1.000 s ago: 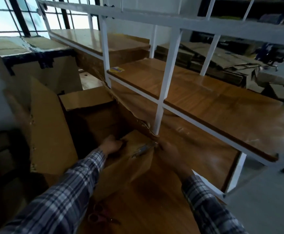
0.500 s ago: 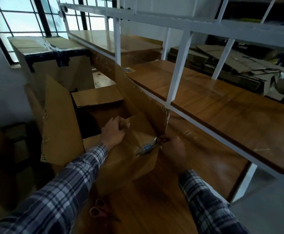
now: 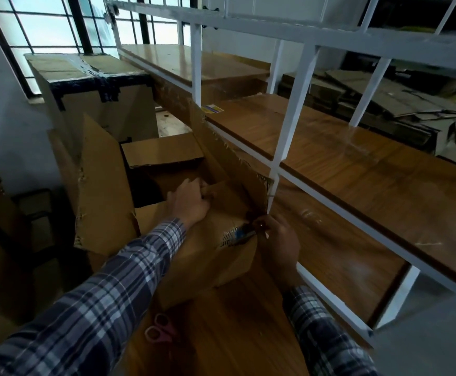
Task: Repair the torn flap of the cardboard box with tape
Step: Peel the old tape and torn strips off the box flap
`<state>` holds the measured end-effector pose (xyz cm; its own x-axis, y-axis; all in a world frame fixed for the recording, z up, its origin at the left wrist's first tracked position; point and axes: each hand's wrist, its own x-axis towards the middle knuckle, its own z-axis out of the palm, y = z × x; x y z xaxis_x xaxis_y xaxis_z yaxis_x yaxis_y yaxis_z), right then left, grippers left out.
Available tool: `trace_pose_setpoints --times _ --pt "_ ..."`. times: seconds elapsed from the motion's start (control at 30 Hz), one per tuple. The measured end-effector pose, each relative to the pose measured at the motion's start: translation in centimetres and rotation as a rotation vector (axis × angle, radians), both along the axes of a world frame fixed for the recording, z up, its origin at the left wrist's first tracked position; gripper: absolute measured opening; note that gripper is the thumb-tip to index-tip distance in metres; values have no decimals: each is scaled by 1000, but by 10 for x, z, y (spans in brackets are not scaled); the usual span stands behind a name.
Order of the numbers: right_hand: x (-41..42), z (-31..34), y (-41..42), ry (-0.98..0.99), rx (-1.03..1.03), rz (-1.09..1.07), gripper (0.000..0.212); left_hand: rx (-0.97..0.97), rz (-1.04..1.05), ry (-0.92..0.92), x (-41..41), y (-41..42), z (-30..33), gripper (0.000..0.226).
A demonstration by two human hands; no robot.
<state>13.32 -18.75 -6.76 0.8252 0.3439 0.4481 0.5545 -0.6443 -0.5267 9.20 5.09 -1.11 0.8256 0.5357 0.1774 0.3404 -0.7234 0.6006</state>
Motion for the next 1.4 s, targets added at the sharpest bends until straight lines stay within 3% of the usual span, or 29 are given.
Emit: trace_pose_setpoints --times 0.13,0.23,0.4,0.63,0.8,0.93,1.1,1.17,1.27,1.4 --pt "5 14 4 -20 -206 -23 36 -17 -19 -23 -3 -4 1 5" --pt "10 20 4 41 -330 -42 34 -15 -17 -55 -7 -1 0 9" --pt "11 25 2 9 -283 -46 25 2 -14 -84 -10 -2 4 15" --pt "-1 5 -4 -262 -311 41 23 111 52 -20 -9 -13 10 12" --pt "-19 -4 -17 -252 -261 211 31 124 124 31 -4 -12 9 17" --pt "-69 -5 -19 -61 -246 391 22 77 139 62 1 -11 1 17" --pt "-133 29 13 373 52 797 15 79 155 55 8 -10 -9 16" --pt "-153 39 24 490 196 843 11 82 147 74 8 -7 -5 15" --pt "-139 35 14 799 437 571 16 110 68 120 0 -5 0 18" --pt "-82 37 -21 1102 644 90 23 78 -66 -100 -26 -26 1 27"
